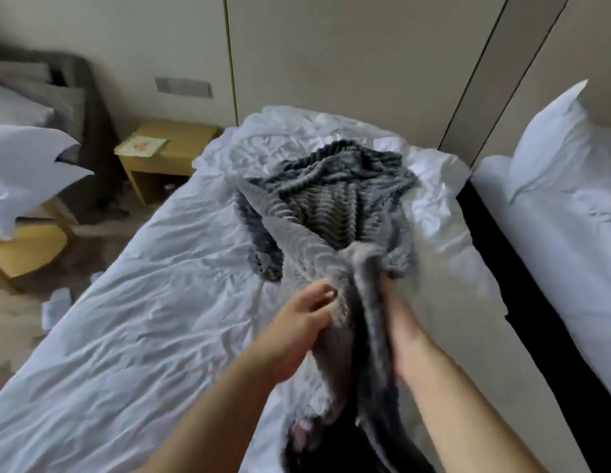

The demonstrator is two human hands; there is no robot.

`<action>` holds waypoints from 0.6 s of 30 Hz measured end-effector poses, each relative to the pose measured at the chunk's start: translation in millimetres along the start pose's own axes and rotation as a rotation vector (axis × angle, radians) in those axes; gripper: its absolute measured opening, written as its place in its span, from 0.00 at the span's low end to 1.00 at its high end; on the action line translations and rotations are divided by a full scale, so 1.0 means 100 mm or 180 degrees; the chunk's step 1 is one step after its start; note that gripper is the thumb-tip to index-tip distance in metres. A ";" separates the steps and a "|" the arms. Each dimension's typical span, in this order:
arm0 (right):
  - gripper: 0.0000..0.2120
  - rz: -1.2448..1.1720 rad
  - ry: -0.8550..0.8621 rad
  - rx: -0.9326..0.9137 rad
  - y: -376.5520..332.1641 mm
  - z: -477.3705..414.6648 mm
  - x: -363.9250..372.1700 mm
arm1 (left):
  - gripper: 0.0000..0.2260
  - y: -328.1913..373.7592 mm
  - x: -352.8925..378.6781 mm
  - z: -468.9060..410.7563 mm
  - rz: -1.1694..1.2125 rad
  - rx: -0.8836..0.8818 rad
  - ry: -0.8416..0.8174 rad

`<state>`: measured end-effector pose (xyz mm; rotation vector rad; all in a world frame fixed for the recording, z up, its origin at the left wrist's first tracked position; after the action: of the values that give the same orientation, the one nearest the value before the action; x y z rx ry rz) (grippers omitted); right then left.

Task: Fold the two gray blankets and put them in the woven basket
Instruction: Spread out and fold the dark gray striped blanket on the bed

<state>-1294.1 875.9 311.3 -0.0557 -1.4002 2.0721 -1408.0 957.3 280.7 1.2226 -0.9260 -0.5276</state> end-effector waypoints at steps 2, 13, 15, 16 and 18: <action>0.33 0.0233 -0.0075 0.0074 0.03 -0.03 0.15 | 0.12 0.05 0.19 0.03 -0.0553 0.0016 0.0091; 0.36 -0.1628 -0.0845 -0.0551 -0.03 -0.15 -0.32 | 0.10 -0.07 0.05 0.09 -0.0109 -0.1118 0.0670; 0.37 -0.1466 -0.0821 -0.0290 0.03 -0.22 -0.27 | 0.17 -0.07 0.05 0.06 0.0248 -0.1060 0.0322; 0.31 -0.1261 -0.0640 -0.0264 0.05 -0.26 -0.24 | 0.19 -0.05 0.07 0.04 0.0375 -0.0929 0.0219; 0.23 -0.0950 -0.0548 -0.0219 0.03 -0.25 -0.14 | 0.22 -0.03 0.08 -0.01 0.0271 -0.0708 0.0214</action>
<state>-1274.9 888.4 293.2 0.2929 -1.4812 1.8155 -1402.5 950.7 280.7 0.9904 -0.8349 -0.5044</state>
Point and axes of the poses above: each hand's wrist, its own z-axis away from the middle knuckle, its own x-axis out of the palm, y = z × x, the point moved 1 cm from there along -z, towards the middle knuckle, and after that the axes turned 4 degrees about -y, right-handed, at the moved point
